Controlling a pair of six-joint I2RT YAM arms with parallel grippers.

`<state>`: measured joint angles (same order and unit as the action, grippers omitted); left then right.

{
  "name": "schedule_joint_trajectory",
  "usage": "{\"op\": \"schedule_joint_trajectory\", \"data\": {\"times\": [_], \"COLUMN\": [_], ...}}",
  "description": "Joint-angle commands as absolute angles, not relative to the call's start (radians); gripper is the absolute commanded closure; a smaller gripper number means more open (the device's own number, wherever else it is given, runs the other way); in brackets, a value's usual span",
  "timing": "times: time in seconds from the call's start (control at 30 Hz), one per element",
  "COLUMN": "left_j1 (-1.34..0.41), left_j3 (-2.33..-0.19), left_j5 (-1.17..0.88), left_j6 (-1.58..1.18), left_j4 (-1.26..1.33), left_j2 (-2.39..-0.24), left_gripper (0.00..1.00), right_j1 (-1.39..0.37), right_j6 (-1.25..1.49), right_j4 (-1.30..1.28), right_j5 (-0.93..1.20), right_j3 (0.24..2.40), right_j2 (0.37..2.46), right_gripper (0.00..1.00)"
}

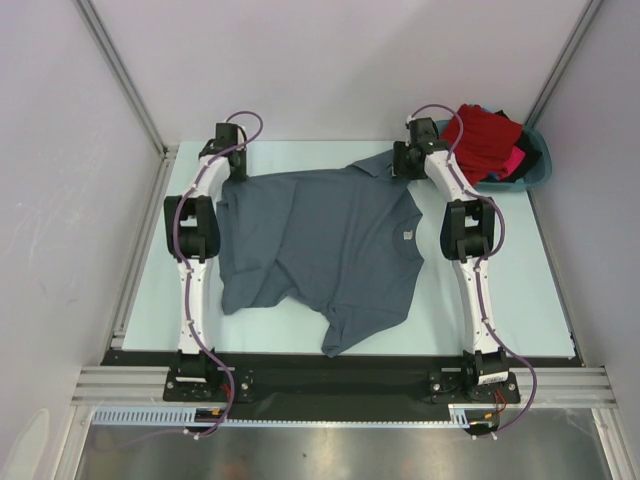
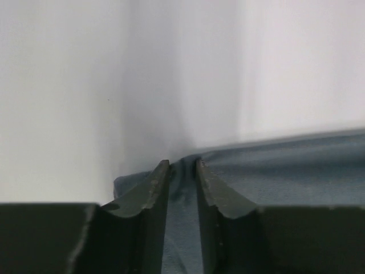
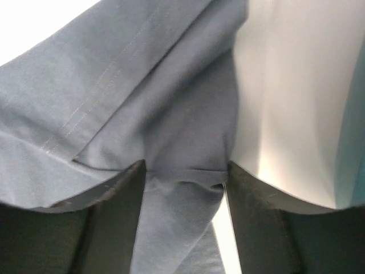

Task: Fold and stack the t-shirts
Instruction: Flatten the tshirt out

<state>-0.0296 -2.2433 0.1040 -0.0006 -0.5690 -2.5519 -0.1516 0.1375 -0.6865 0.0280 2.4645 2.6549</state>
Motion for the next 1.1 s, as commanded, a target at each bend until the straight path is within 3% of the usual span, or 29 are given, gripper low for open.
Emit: {"op": "schedule_joint_trajectory", "data": {"times": [0.0,0.03,0.13,0.27,0.33,0.67,1.07], "left_j1": [-0.02,-0.02,-0.02,-0.015,-0.008,-0.003,-0.003], "left_j3": [-2.275,-2.275,-2.269,-2.272,-2.272,-2.112,-2.129], "left_j5": [0.12,0.109,0.109,0.109,0.088,0.008,-0.032], "left_j6": [0.018,0.015,0.008,0.006,-0.017,-0.038,-0.023], "left_j4": [-0.632,-0.64,-0.646,-0.649,-0.647,-0.523,-0.552], "left_j2": [-2.586,-2.589,-2.588,-2.583,-2.58,-2.39,-2.165], "left_gripper": [0.72,0.81,0.94,1.0,1.0,1.0,1.0], "right_j1": [-0.12,-0.118,-0.115,-0.1,-0.097,-0.109,-0.143], "right_j6": [0.143,0.144,0.143,0.153,0.153,0.106,0.02], "right_j4": [-0.723,-0.721,-0.712,-0.701,-0.696,-0.494,-0.494], "right_j5": [0.038,0.046,0.061,0.101,0.113,0.236,0.184], "right_j3": [2.487,2.488,2.485,2.484,2.48,2.24,2.206], "right_j2": [2.691,2.689,2.688,2.691,2.688,2.53,2.315], "right_gripper": [0.4,0.42,0.58,0.91,1.0,1.0,1.0]}}
